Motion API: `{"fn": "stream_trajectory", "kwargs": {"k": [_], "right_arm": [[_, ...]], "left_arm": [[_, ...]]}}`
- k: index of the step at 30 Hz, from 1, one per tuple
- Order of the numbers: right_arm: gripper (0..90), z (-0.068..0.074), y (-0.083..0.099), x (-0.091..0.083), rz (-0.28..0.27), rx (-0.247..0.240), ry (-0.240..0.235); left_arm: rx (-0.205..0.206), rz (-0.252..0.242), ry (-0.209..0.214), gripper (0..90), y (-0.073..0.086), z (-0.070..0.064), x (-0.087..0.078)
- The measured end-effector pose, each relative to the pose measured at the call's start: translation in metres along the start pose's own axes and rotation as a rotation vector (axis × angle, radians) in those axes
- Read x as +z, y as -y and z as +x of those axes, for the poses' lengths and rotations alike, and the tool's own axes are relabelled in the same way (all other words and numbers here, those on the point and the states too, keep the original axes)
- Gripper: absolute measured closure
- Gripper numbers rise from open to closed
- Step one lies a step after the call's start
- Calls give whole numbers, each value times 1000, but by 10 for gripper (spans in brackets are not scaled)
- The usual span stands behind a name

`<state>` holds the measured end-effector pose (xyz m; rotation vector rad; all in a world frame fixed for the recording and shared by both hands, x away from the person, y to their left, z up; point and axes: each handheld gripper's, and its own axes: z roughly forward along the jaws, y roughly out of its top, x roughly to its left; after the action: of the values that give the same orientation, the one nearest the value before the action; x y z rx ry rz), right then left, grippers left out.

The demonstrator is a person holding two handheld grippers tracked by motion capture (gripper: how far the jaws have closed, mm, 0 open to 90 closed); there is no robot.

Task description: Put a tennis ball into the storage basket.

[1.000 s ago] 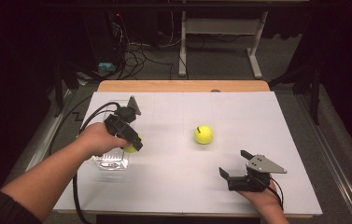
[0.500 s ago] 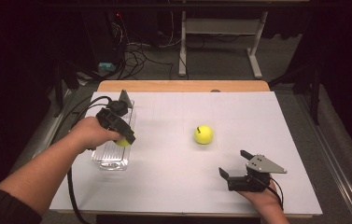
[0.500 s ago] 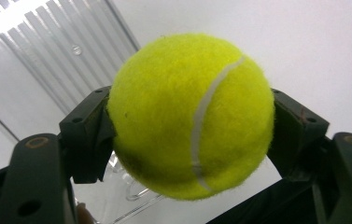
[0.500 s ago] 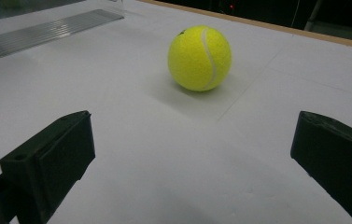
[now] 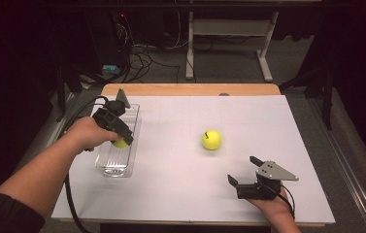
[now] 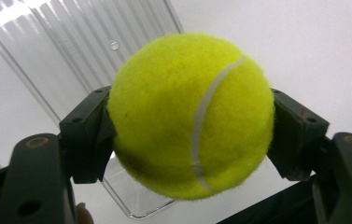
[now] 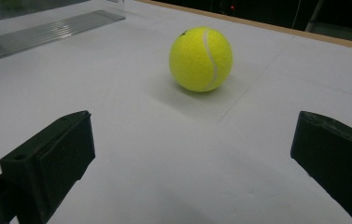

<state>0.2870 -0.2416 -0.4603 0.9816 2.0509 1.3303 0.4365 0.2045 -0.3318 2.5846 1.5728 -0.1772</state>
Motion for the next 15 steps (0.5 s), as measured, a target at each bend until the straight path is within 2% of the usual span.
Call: {"fn": "stream_trajectory", "kwargs": {"k": [15], "right_arm": [[0,1,0,0,-2,-1,-1]], "left_arm": [[-60,3,-36,271,-1,24,-5]]}}
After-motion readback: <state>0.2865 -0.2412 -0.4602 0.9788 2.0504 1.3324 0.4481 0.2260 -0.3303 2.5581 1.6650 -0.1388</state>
